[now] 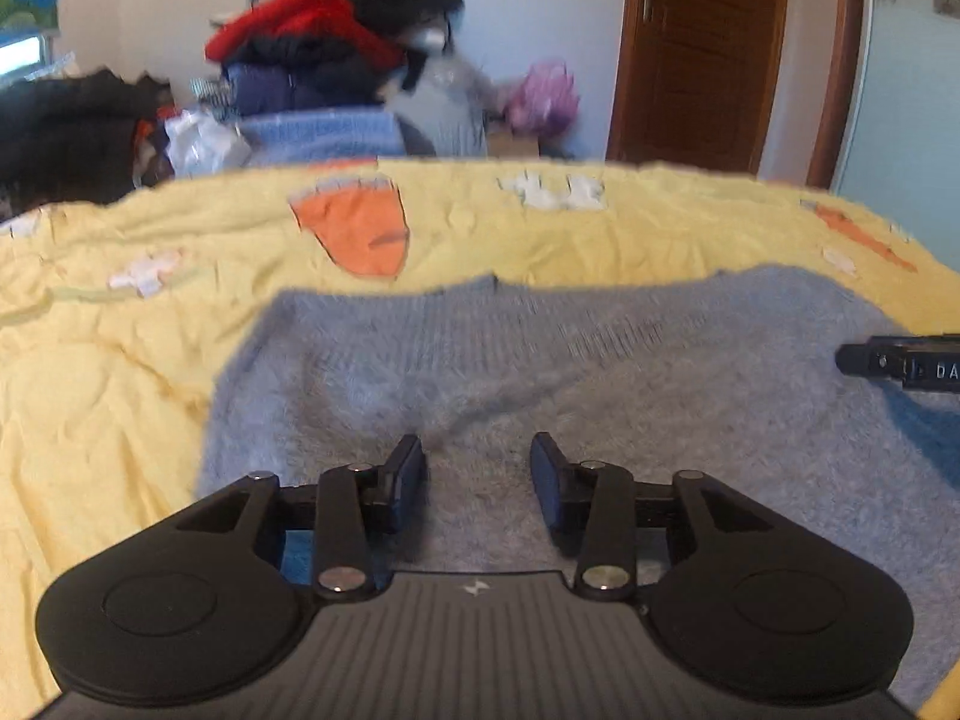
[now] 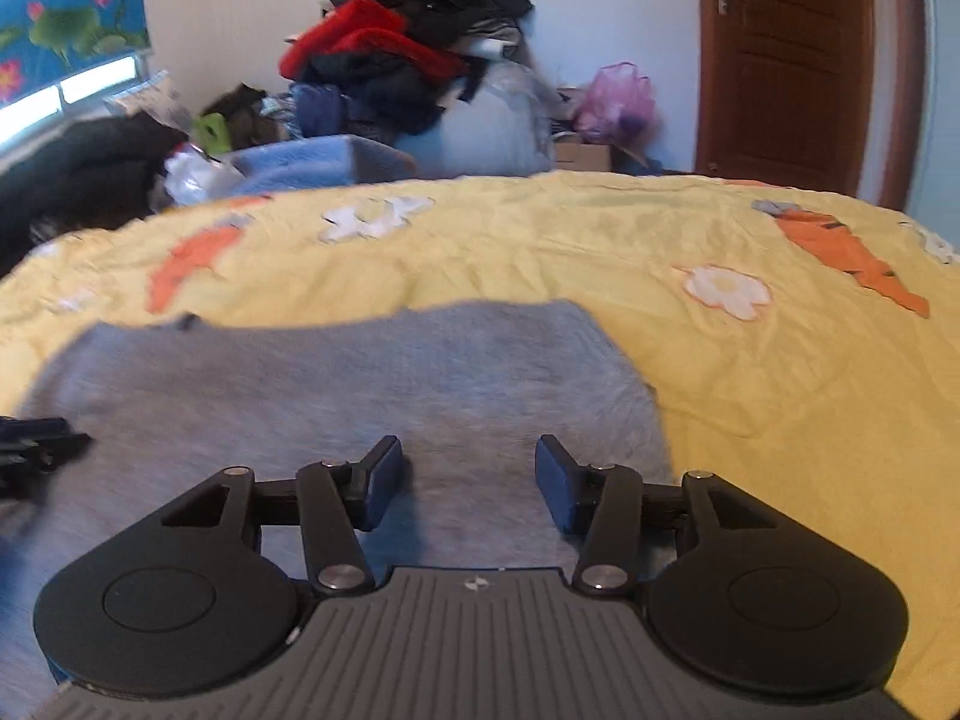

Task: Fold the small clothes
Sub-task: 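Move both grippers to the folded sweater's side edge and grasp it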

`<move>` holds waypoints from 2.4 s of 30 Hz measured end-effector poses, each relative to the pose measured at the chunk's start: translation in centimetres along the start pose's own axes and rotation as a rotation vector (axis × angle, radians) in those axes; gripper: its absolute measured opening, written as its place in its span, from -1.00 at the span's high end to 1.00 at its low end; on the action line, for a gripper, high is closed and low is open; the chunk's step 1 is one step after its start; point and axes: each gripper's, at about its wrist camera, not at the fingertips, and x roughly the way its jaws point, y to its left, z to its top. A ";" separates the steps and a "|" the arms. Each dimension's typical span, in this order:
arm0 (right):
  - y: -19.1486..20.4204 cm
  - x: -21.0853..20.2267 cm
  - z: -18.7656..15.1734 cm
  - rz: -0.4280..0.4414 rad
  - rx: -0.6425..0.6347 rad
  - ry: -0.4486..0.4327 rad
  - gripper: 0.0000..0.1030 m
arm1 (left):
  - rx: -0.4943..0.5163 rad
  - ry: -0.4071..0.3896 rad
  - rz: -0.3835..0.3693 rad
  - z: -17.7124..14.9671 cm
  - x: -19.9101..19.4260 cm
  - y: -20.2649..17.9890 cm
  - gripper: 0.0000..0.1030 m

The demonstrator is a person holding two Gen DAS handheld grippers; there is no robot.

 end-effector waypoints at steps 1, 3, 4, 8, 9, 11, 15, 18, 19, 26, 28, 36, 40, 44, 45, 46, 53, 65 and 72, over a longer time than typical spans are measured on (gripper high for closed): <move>-0.7 0.0 -0.4 0.006 0.008 -0.023 -0.03 | 0.006 -0.008 0.002 -0.2 0.1 0.3 0.10; -1.4 -0.2 -0.9 0.026 0.027 -0.046 -0.03 | -0.018 -0.010 -0.009 0.0 0.2 0.9 0.10; -1.5 -0.2 -1.0 0.024 0.029 -0.051 -0.03 | -0.015 -0.008 0.000 0.2 0.4 0.9 0.10; -1.3 -1.3 -1.1 -0.006 0.087 -0.070 -0.04 | -0.017 -0.007 0.060 0.4 -1.1 0.5 0.12; -1.3 -2.5 -1.1 -0.009 0.136 -0.082 -0.11 | -0.035 -0.023 0.066 0.1 -2.6 0.6 0.12; -1.5 -6.2 -2.0 0.068 0.226 -0.113 -0.16 | -0.086 -0.069 0.022 -1.2 -6.6 1.5 0.08; -3.1 -13.9 -6.9 0.203 0.401 -0.140 -0.36 | -0.365 -0.138 -0.092 -6.5 -15.2 4.8 -0.53; -5.7 -17.2 -11.6 0.246 0.599 -0.102 -0.37 | -0.568 -0.117 -0.176 -10.7 -18.6 6.5 -0.54; -6.4 -17.6 -13.0 0.251 0.661 -0.077 -0.37 | -0.614 -0.108 -0.196 -11.8 -19.2 6.6 -0.54; -6.7 -16.7 -15.7 0.269 0.797 -0.031 -0.42 | -0.876 0.039 -0.380 -14.3 -15.5 7.3 -0.53; -6.4 -15.7 -15.0 0.279 0.825 -0.042 -0.45 | -0.957 0.025 -0.447 -14.4 -14.6 7.6 -0.54; -4.6 -12.3 -12.9 0.286 0.852 -0.095 -0.48 | -1.082 -0.010 -0.446 -12.8 -12.1 7.9 -0.54; -4.8 -11.4 -12.5 0.314 0.894 -0.111 -0.49 | -1.016 -0.013 -0.388 -11.5 -11.5 7.3 -0.53; -5.0 -11.2 -12.4 0.321 0.913 -0.102 -0.48 | -1.067 0.016 -0.369 -13.1 -13.3 6.9 -0.53; -5.0 -11.2 -12.4 0.322 0.903 -0.101 -0.47 | -1.073 0.011 -0.361 -13.7 -13.7 6.9 -0.53; -5.0 -11.2 -12.5 0.327 0.893 -0.104 -0.47 | -1.083 0.011 -0.343 -13.9 -14.1 6.8 -0.53; -4.6 -11.3 -12.5 0.318 0.871 -0.115 -0.50 | -1.091 -0.019 -0.214 -11.9 -12.5 6.7 -0.53; -4.9 -10.7 -12.4 0.335 0.907 -0.132 -0.50 | -0.852 -0.167 0.026 -9.5 -10.7 4.3 -0.52; -3.6 -7.9 -12.0 0.333 0.918 -0.027 0.56 | -0.878 -0.076 -0.009 -9.6 -9.6 5.3 0.60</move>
